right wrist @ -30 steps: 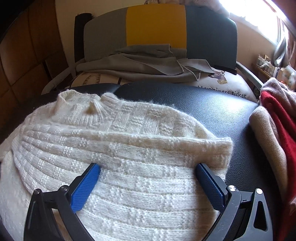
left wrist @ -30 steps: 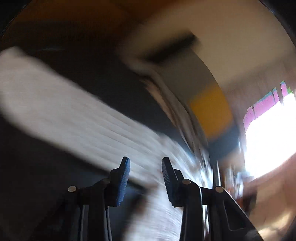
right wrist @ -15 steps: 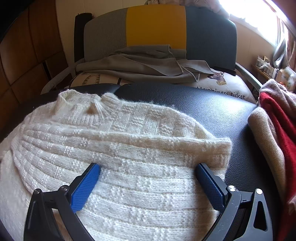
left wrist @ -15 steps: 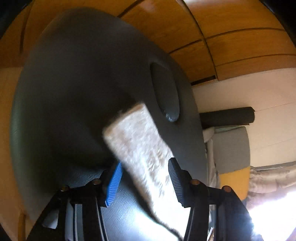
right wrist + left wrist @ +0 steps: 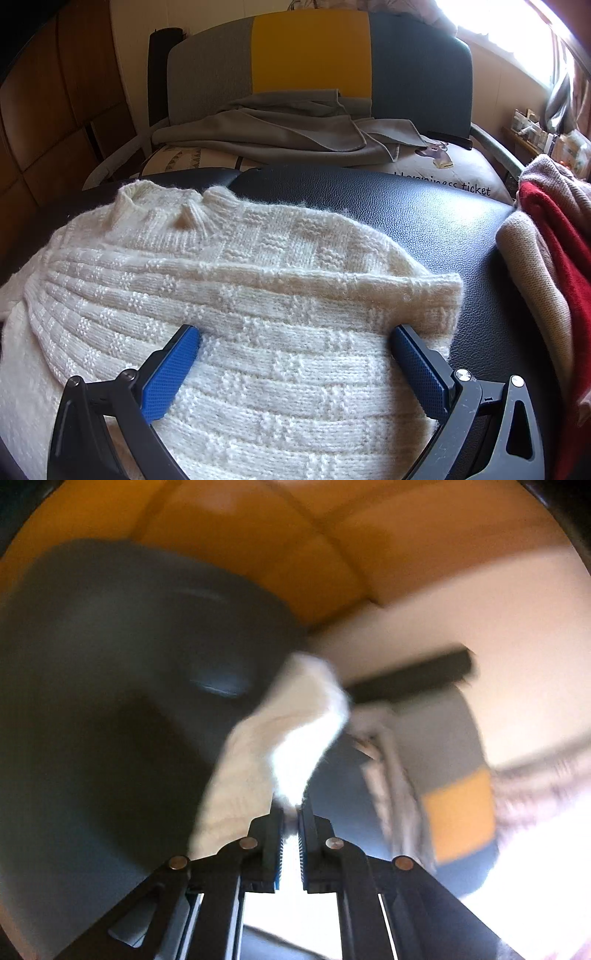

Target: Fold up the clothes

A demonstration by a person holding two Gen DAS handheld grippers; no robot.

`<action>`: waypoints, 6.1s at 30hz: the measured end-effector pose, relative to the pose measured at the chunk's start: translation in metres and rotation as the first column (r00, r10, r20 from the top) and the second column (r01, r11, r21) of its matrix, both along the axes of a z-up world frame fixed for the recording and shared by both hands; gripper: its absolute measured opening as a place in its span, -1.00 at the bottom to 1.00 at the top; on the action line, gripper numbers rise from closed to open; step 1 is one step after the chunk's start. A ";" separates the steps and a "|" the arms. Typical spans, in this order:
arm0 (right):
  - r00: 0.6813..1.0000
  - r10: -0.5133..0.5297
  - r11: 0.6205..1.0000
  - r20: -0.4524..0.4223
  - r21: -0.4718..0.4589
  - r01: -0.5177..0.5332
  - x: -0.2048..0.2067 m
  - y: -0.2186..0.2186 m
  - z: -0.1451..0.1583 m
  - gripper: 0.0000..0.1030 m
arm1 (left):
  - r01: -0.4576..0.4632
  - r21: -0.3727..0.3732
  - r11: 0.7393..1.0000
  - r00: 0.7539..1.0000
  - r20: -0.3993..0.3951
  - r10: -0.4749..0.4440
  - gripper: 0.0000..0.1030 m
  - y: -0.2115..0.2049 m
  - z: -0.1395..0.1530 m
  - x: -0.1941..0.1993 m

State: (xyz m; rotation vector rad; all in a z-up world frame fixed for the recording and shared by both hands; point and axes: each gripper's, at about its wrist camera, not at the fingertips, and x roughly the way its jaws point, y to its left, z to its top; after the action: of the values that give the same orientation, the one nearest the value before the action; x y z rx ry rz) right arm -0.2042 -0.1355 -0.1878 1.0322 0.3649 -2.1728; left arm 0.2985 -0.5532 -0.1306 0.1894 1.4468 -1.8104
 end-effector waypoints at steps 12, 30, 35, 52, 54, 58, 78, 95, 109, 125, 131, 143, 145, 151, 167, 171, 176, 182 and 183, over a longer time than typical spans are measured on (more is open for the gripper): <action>1.000 0.001 1.000 0.012 -0.028 -0.001 -0.003 0.003 0.000 1.00 | 0.588 -0.078 0.805 0.808 0.090 -0.582 -0.91 0.147 0.013 -0.295; 0.998 -0.021 1.000 0.063 -0.003 0.021 -0.006 -0.003 0.007 1.00 | 0.670 -0.074 0.738 0.739 0.157 -0.655 -0.52 0.188 -0.015 -0.278; 0.979 0.020 0.953 0.205 -0.299 0.043 0.008 -0.001 0.047 1.00 | 0.592 -0.047 0.804 0.801 0.142 -0.582 -0.52 0.168 -0.033 -0.227; 0.803 0.019 0.856 0.595 -0.424 0.294 0.026 -0.078 -0.005 -0.31 | 0.552 -0.023 0.834 0.832 0.078 -0.549 -0.52 0.153 -0.075 -0.177; 0.842 0.011 0.913 0.540 -0.348 0.212 0.030 -0.091 0.002 -0.85 | 0.545 -0.033 0.838 0.837 0.071 -0.542 -0.52 0.151 -0.072 -0.180; 0.944 0.079 0.978 0.321 -0.210 -0.010 0.047 -0.122 0.044 -0.85 | 0.548 -0.056 0.835 0.835 0.090 -0.542 -0.52 0.145 -0.062 -0.189; 0.964 -0.090 0.964 0.251 -0.222 0.148 -0.024 0.012 0.084 -0.84 | 0.540 -0.026 0.841 0.826 0.207 -0.524 -0.52 0.140 -0.072 -0.186; 0.864 -0.085 0.863 0.497 -0.397 0.313 -0.029 0.079 0.000 -0.70 | 0.606 -0.206 0.769 0.776 0.369 -0.512 -0.46 0.169 -0.011 -0.206; 0.846 -0.078 0.840 0.527 -0.422 0.341 -0.006 0.117 -0.003 -0.59 | 0.605 -0.038 0.796 0.739 0.399 -0.543 -0.46 0.161 -0.051 -0.191; 0.893 -0.119 0.874 0.433 -0.381 0.302 -0.002 0.080 0.030 -0.85 | 0.598 -0.065 0.799 0.766 0.341 -0.545 -0.44 0.152 -0.039 -0.179; 0.884 -0.157 0.889 0.440 -0.326 0.320 0.007 0.092 0.020 -0.85 | 0.606 -0.104 0.789 0.770 0.326 -0.549 -0.43 0.151 -0.023 -0.176; 0.987 -0.153 0.970 0.038 -0.183 0.158 0.035 0.063 0.065 0.12 | 0.698 -0.288 0.656 0.699 0.474 -0.535 -0.38 0.143 0.021 -0.257; 0.999 -0.045 0.988 -0.017 -0.148 0.042 0.043 0.035 0.067 0.13 | 0.717 -0.291 0.633 0.676 0.510 -0.532 -0.37 0.141 0.017 -0.277; 0.996 0.091 0.995 0.013 -0.029 -0.091 0.039 -0.016 0.025 0.13 | 0.745 -0.155 0.648 0.607 0.560 -0.564 -0.37 0.128 -0.045 -0.296; 0.981 0.181 0.983 -0.069 0.019 -0.180 0.046 -0.018 0.001 0.29 | 0.679 -0.221 0.700 0.692 0.512 -0.509 -0.48 0.140 -0.058 -0.261; 0.981 0.181 0.984 -0.070 0.017 -0.180 0.047 -0.017 0.002 0.30 | 0.693 -0.208 0.690 0.671 0.535 -0.513 -0.48 0.136 -0.054 -0.266; 0.983 0.183 0.982 0.018 -0.043 -0.182 0.039 -0.006 0.011 0.36 | 0.698 -0.148 0.701 0.653 0.533 -0.537 -0.40 0.143 -0.023 -0.249; 0.965 0.148 0.963 0.218 -0.252 -0.090 0.064 0.109 0.039 0.54 | 0.662 -0.188 0.725 0.727 0.397 -0.560 -0.36 0.176 -0.008 -0.139; 0.957 0.145 0.956 0.251 -0.284 -0.070 0.068 0.129 0.044 0.55 | 0.663 -0.177 0.727 0.726 0.390 -0.567 -0.35 0.182 -0.011 -0.122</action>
State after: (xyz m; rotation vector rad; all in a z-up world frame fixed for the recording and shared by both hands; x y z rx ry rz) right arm -0.1363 -0.0070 -0.1441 1.1037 -0.0063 -1.8871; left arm 0.1763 -0.3714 -0.1415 0.8576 0.8986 -2.3845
